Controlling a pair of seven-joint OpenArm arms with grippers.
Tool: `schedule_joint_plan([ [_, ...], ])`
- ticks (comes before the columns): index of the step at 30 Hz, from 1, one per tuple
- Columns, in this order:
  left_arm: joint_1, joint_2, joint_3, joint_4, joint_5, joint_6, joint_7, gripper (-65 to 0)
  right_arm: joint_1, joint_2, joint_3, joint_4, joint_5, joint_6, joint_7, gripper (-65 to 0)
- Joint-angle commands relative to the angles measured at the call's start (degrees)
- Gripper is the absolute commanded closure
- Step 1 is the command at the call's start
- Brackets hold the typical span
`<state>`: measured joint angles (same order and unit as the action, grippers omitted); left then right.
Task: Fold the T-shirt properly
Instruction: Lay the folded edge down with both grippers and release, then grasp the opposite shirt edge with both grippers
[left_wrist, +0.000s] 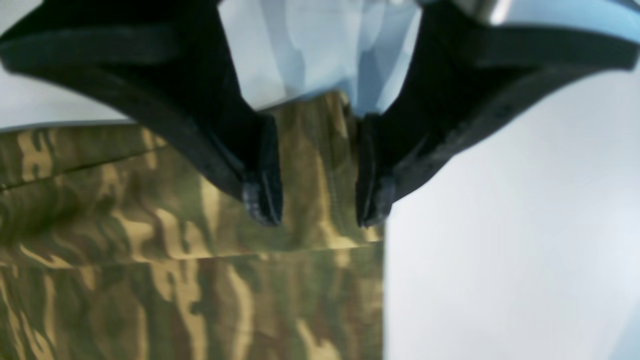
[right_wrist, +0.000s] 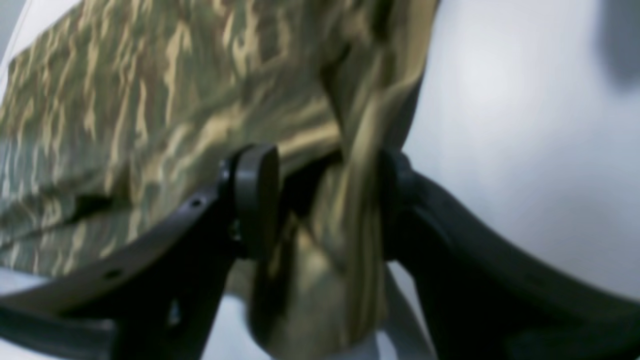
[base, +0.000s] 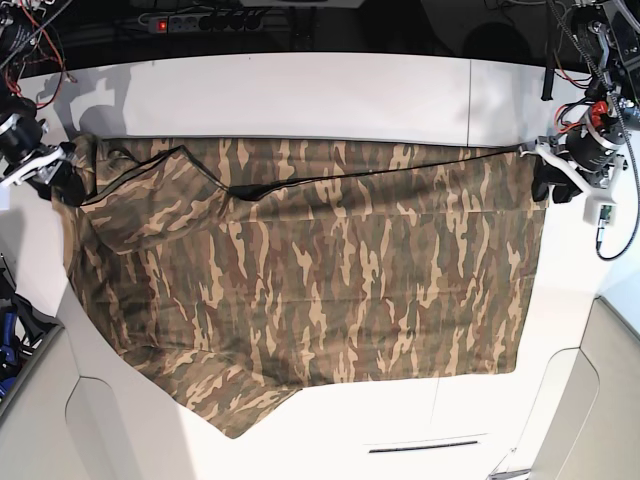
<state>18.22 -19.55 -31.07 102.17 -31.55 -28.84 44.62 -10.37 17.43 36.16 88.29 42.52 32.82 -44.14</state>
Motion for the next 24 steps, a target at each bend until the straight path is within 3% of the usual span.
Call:
schedule_joint_plan([
  [1,-0.81,-0.98,-1.22,1.18,-1.16,-0.33,-1.14,-27.1,1.81,1.01,0.81,1.11,1.14,0.33,1.68,-29.1],
  [8,-2.25,-2.71,-3.45,1.16,-3.80,-0.33,-3.76,-27.4,9.62,1.77,0.83,0.22,-4.24,-1.46,5.97,-29.1],
  [12,-4.98,-3.61,-3.43,0.83,-3.76,-0.28,-6.69,-35.0,14.27,1.79,-0.24,-1.20,-6.47,-2.01,6.03,-29.1],
  [14,-6.99,-4.46,-3.32,-0.26,-3.85,-0.04,-6.71,-35.1,16.48,1.79,-1.44,-2.97,-7.72,-2.01,6.93,-29.1],
  [24,-20.65,-10.34,3.41,-18.16,-4.22,1.16,-7.34,-35.2,31.10,1.79,-4.70,-22.91,-13.44,-2.84,15.85,-29.1],
])
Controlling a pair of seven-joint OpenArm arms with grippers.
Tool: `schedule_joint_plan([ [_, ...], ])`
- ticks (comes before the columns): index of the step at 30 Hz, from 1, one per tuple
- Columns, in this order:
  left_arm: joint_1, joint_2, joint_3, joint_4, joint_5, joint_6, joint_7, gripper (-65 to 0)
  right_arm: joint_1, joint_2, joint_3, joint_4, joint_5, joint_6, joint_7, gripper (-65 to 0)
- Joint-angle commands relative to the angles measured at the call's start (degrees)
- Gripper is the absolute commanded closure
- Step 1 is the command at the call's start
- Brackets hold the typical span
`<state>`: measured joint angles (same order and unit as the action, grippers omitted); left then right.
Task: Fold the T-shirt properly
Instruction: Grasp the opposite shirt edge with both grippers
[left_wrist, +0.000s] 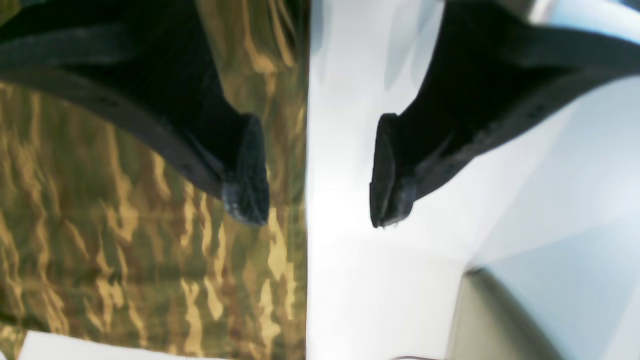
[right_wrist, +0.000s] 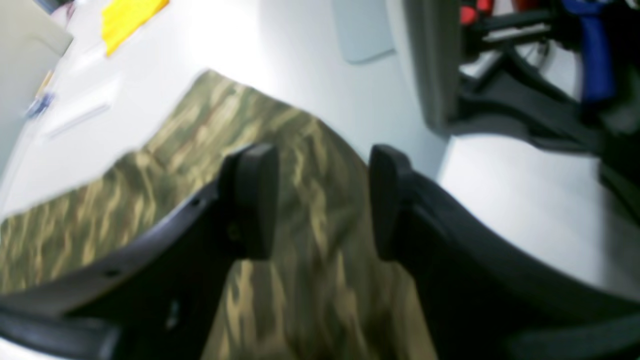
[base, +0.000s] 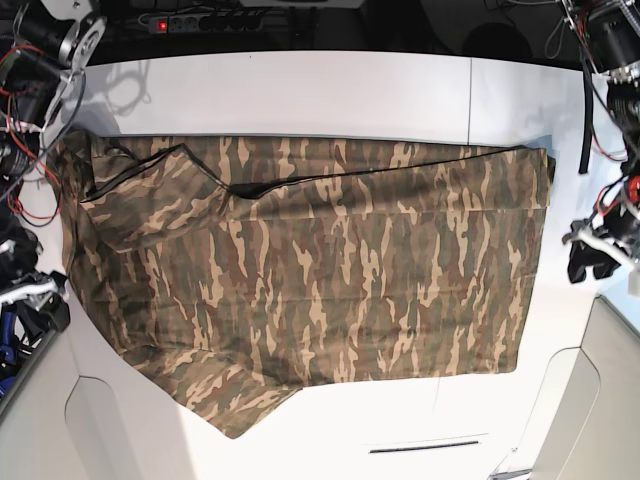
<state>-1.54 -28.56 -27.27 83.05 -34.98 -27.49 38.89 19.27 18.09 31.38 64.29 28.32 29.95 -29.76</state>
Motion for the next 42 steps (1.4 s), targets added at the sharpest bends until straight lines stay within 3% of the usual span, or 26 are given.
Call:
schedule_joint_plan([
  [1,-2.80,-1.77,0.92,-1.55,-0.61,-0.20,-1.88,-35.3,3.15,1.14,-0.24,-1.25,-0.15,0.02,2.29,-29.1],
  [4,-8.59,-2.40,4.76,-8.98,1.77,-0.17,-3.74,-36.2,7.54,1.14,-1.70,-7.87,-4.20,0.00,5.35,-29.1],
  [8,-17.16,-2.91,10.38,-20.68,1.81,-0.22,-4.46,-46.9,11.96,1.14,-4.79,-16.72,-7.82,-2.25,12.13,-29.1],
  [13,-26.67,-2.86,17.09,-35.76,7.74,0.04,-11.45,-47.1,14.71,1.14,-8.74,-26.12,-12.98,-5.40,20.44,-29.1],
  [15,-29.92,-2.86,18.97,-41.51,9.27,1.84,-13.97,-47.1,14.56,1.14,-9.86,-27.76,-14.05,-6.71,22.99,-29.1],
  [20,-35.23,-2.16,20.94,-52.30,9.57,2.40,-15.15,-47.1,14.51,1.14,-10.12,-30.64,-14.47,-8.83,23.85,-29.1],
  [30,-35.41,0.85,20.94,-54.03,10.84,2.40,-15.10,-47.0,14.51,1.99,-10.12,-34.69,-17.84,-11.82,26.10,-29.1],
  [39,-35.39,0.98,20.94,-54.03,10.86,2.38,-14.91,-47.0,14.51,3.80,-10.12,-35.41,-17.84,-11.76,26.75,-29.1],
  [42,-35.39,1.09,20.94,-54.03,10.84,2.38,-14.86,-47.0,14.34,3.61,-10.12,-36.85,-17.84,-10.38,26.75,-29.1],
])
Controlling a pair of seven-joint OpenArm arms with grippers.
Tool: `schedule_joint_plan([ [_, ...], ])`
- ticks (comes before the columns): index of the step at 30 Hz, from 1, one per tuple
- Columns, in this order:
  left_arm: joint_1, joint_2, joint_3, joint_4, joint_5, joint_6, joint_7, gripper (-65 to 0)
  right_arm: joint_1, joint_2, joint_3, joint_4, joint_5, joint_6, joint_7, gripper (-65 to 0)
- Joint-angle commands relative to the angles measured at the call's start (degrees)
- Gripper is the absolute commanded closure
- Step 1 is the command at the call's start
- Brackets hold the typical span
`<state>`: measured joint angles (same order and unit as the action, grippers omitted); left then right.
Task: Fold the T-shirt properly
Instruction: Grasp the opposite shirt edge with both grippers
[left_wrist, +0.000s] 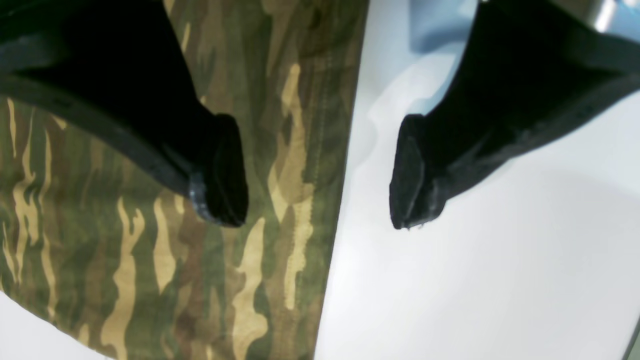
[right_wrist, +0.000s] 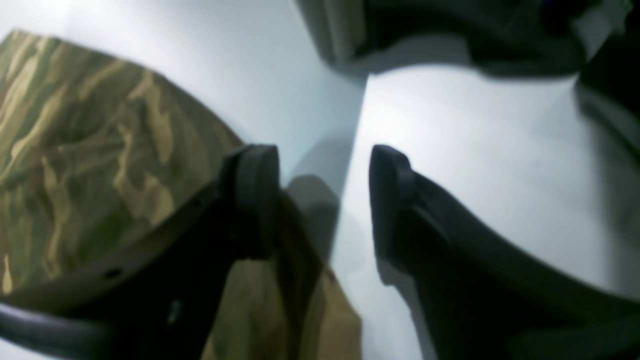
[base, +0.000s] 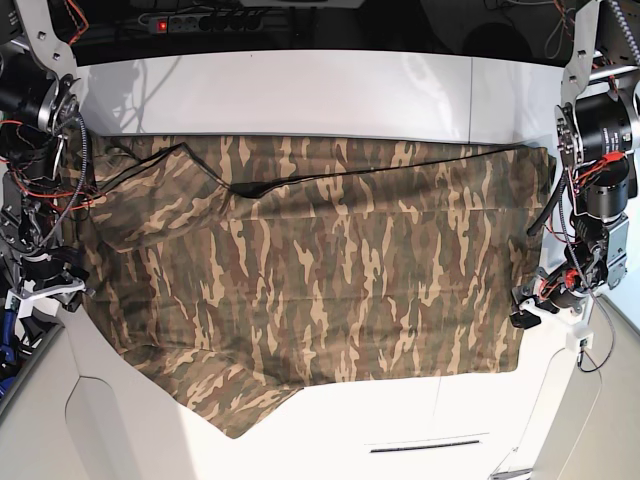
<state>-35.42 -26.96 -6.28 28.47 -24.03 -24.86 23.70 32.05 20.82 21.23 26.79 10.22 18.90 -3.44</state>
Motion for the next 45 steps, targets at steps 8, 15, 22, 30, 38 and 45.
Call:
schedule_joint_plan([
  [8,-1.53,-0.35,-0.04,0.55,-0.13,-0.24,0.31,-47.0,1.60,-0.24,0.02,-3.32,0.28,3.98,1.09,-29.1],
  [15,-1.55,0.76,-0.04,0.55,-0.11,-0.48,0.57,-47.0,2.08,-3.87,0.02,-3.28,0.26,8.57,1.07,-29.0],
  [22,-1.55,1.92,-0.04,0.55,-0.09,-0.44,1.60,-42.7,2.08,-5.70,0.02,-3.04,0.26,9.40,1.07,-17.9],
  [30,-1.55,2.16,-0.04,0.55,-0.09,-0.44,2.23,-2.9,2.05,-5.57,0.02,-1.57,-0.11,14.34,0.76,0.0],
  [38,-1.70,0.61,-0.04,2.34,-1.53,-7.19,4.07,0.0,2.03,-5.57,0.02,3.67,-0.74,14.36,-5.20,0.0],
  [45,-0.85,-1.55,-0.07,10.95,-8.17,-10.27,17.25,0.0,-0.42,-4.87,0.02,15.50,6.34,14.38,-21.20,0.0],
])
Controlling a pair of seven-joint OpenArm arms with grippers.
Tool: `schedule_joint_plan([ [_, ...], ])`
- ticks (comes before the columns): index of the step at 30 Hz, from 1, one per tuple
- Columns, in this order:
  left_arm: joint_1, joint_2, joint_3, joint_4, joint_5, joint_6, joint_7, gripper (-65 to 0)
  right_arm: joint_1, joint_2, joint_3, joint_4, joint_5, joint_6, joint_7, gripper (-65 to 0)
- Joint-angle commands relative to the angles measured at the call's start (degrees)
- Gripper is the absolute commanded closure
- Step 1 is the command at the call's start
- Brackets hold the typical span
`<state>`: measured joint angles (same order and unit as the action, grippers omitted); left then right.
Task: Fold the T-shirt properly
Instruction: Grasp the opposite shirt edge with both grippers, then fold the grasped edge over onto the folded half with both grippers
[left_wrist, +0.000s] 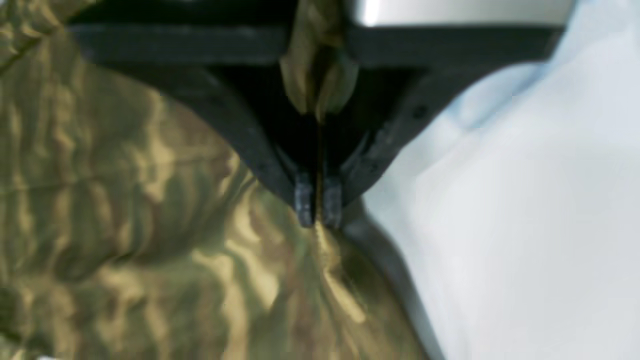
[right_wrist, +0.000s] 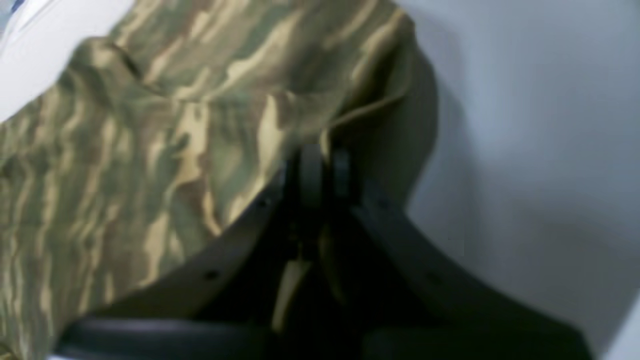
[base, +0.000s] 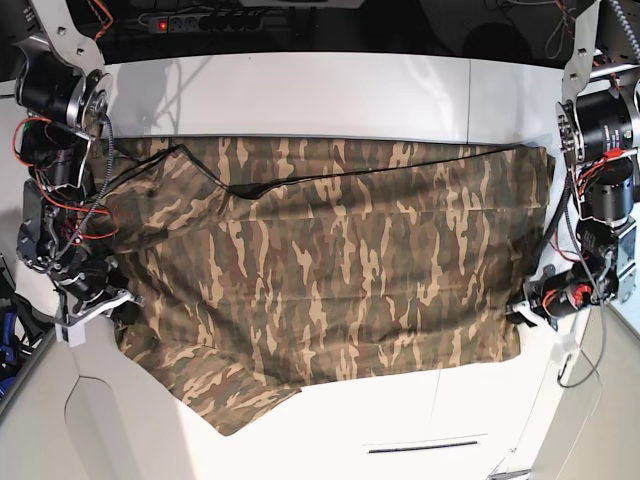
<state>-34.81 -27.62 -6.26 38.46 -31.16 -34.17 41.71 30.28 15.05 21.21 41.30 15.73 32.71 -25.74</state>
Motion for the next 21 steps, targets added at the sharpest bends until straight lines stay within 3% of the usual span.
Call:
schedule_joint_plan([
  [1,-1.07,-1.03,-0.09,2.49,-1.86,-1.84,0.42,0.0,0.31,1.20,0.04,3.13,2.32,0.55,0.02,0.0],
  [5,2.54,-2.21,-0.09,10.08,-4.57,-2.29,4.28,0.0,-4.63,2.54,0.04,11.98,6.49,0.55,-3.30,0.0],
  [11,10.73,-6.34,-0.09,20.83,-8.37,-2.29,4.83,0.0,-11.91,4.66,0.11,21.64,10.93,0.55,-5.60,0.0],
  [21,21.88,-8.11,-0.20,34.36,-9.25,-0.83,5.46,0.0,-18.78,6.71,0.31,24.15,11.54,0.15,-5.27,0.0],
])
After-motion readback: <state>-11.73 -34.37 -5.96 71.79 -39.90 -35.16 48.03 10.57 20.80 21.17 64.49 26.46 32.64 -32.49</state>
